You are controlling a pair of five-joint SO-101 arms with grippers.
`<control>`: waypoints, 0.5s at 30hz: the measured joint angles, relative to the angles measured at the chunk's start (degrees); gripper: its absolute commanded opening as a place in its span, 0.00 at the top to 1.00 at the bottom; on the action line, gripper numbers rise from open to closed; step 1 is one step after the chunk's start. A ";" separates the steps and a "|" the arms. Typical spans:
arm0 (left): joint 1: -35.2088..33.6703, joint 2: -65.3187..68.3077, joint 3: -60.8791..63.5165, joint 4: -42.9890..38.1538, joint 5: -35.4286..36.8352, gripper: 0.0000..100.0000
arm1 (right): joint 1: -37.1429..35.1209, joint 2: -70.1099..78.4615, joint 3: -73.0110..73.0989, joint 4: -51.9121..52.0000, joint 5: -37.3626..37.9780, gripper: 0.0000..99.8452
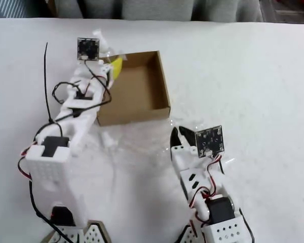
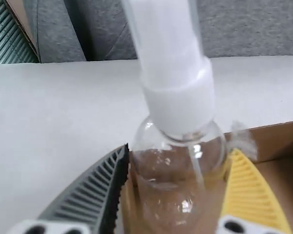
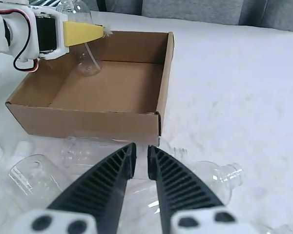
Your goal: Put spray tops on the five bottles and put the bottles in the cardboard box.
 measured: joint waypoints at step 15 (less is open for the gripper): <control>-0.70 0.00 0.00 0.00 -0.09 0.65 | 0.00 0.00 0.00 0.00 0.00 0.98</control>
